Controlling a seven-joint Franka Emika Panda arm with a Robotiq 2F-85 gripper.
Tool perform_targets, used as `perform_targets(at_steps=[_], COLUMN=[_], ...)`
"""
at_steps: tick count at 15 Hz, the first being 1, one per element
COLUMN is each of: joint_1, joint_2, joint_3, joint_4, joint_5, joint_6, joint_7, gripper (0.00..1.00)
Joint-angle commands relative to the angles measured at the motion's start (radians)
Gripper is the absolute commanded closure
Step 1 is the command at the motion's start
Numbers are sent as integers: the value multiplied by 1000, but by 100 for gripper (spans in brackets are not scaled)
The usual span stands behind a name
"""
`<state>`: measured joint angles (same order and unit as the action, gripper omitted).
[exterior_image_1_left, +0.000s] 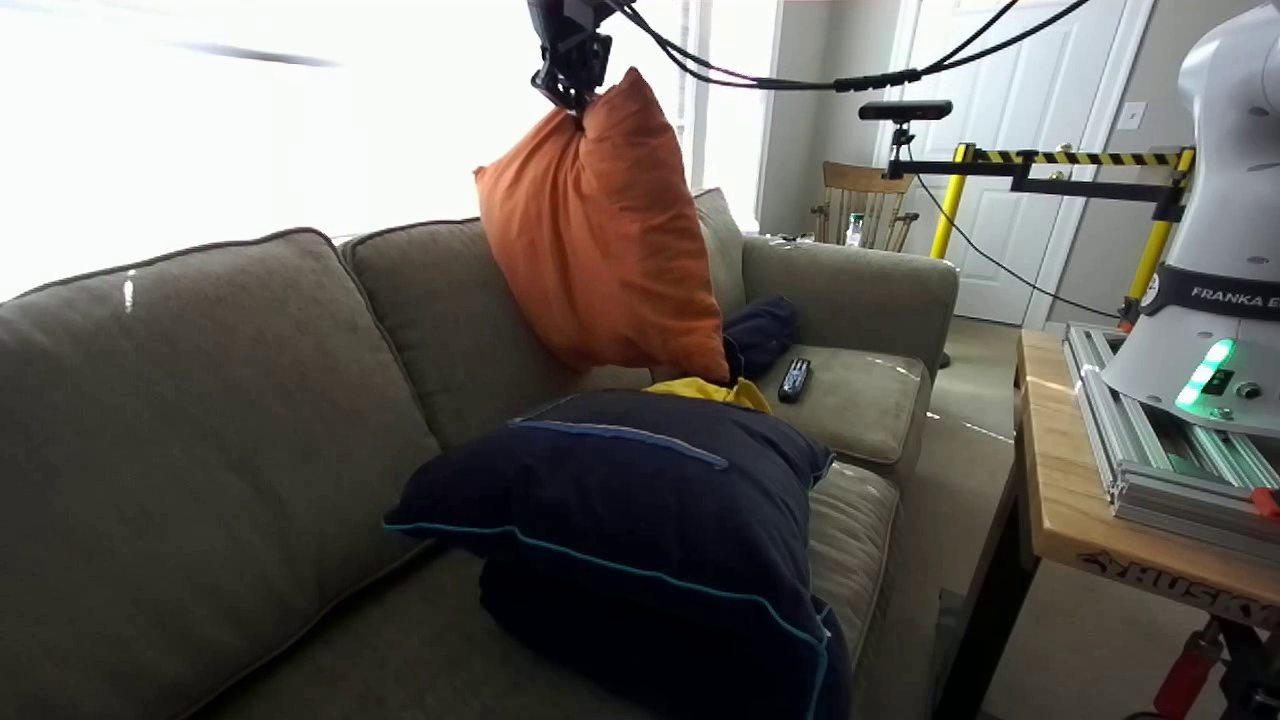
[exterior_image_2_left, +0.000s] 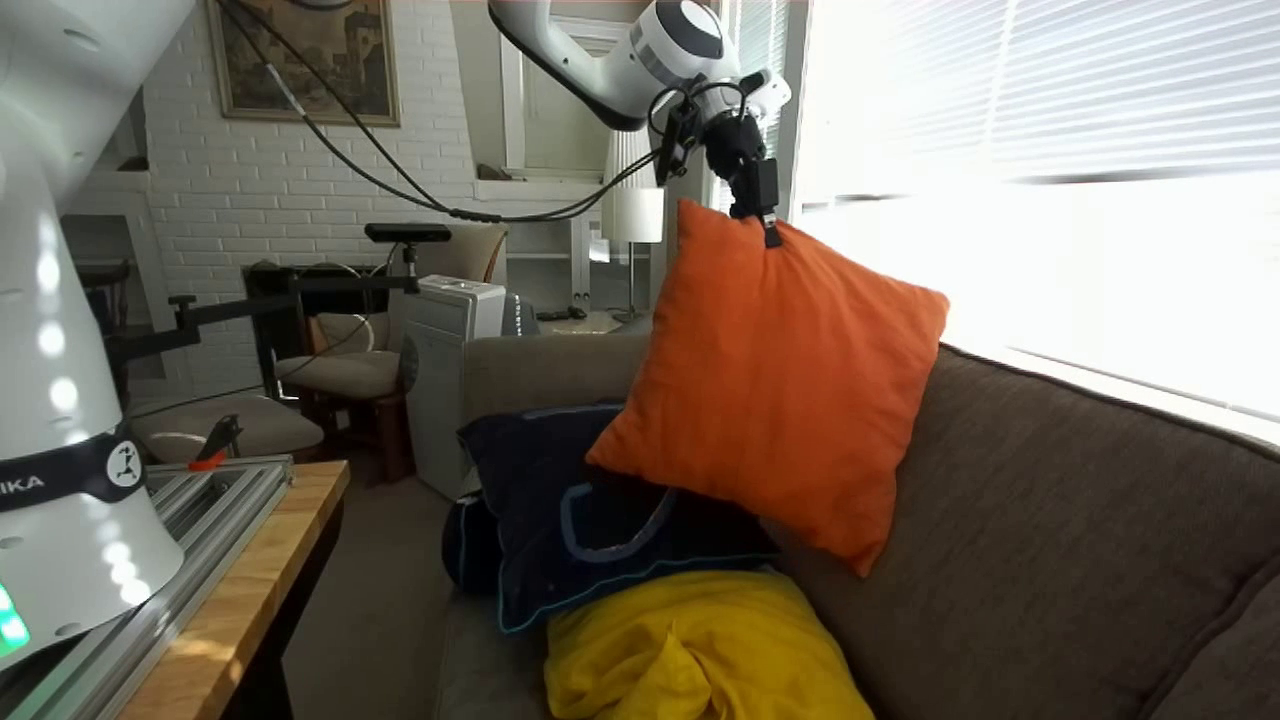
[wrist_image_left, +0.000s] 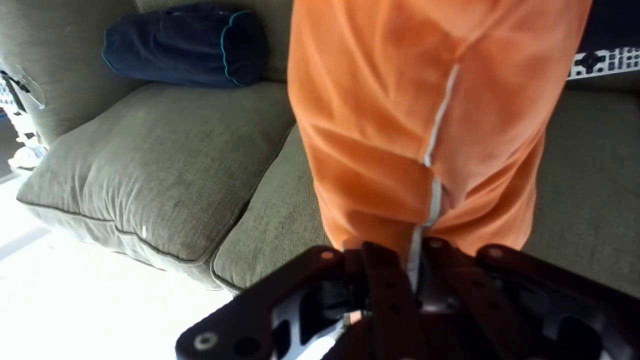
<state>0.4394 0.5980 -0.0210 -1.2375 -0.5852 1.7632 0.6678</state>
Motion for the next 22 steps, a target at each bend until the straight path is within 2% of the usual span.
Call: perform_targets(at_steps=[1, 8, 14, 20, 21, 22], joint_1=[12, 46, 96, 72, 70, 65], joint_2=[90, 230, 314, 441, 461, 481], joint_3=[4, -12, -10, -24, -35, -46], joint_4=[172, 415, 552, 658, 678, 699], joint_5=[-26, -4, 13, 71, 74, 77], joint_6=[-15, -34, -20, -5, -6, -2], joint_7=[-74, -242, -404, -462, -464, -473], gripper=[98, 98, 98, 98, 88, 97])
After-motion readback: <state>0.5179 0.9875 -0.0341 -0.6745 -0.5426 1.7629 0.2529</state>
